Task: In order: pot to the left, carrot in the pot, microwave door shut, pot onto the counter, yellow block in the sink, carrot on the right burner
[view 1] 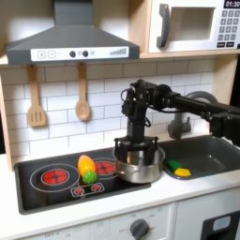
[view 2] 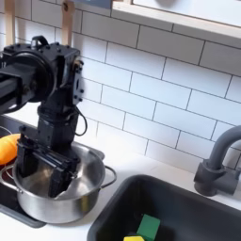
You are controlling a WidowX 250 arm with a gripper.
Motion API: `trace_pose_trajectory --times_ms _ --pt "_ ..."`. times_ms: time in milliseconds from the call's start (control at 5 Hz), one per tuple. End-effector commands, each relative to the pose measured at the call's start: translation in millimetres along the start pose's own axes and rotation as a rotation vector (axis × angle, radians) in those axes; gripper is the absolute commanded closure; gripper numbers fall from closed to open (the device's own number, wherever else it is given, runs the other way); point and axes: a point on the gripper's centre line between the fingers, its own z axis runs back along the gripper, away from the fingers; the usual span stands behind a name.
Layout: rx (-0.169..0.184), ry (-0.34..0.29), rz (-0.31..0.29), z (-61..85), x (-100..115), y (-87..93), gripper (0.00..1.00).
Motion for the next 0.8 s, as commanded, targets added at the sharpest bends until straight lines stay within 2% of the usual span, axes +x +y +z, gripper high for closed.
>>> trace_pose_trajectory --times_ms 0,200,600 --pt "-0.003 0.001 0.013 2.4 -6 19.4 0.00" --pt "0.007 -0.013 0.034 4.7 -8 36.5 0.00" --pt "0.030 -0.056 0.044 17.4 -4 51.8 0.00"
